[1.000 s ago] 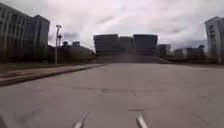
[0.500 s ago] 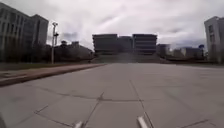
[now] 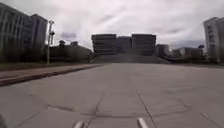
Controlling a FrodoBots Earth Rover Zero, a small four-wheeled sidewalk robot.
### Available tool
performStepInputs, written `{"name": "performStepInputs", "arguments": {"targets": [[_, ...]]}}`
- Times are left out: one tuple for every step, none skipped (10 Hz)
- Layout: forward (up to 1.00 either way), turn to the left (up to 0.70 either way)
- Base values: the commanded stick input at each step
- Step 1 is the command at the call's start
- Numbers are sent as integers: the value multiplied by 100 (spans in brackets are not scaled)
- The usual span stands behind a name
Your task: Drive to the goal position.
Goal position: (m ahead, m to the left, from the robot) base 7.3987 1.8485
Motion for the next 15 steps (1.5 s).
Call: {"name": "performStepInputs", "arguments": {"targets": [[100, 0], [100, 0], [100, 0], [100, 0], [100, 0], [100, 0], [100, 0], [100, 0], [100, 0], [100, 0], [100, 0], [100, 0], [100, 0], [100, 0], [100, 0]]}}
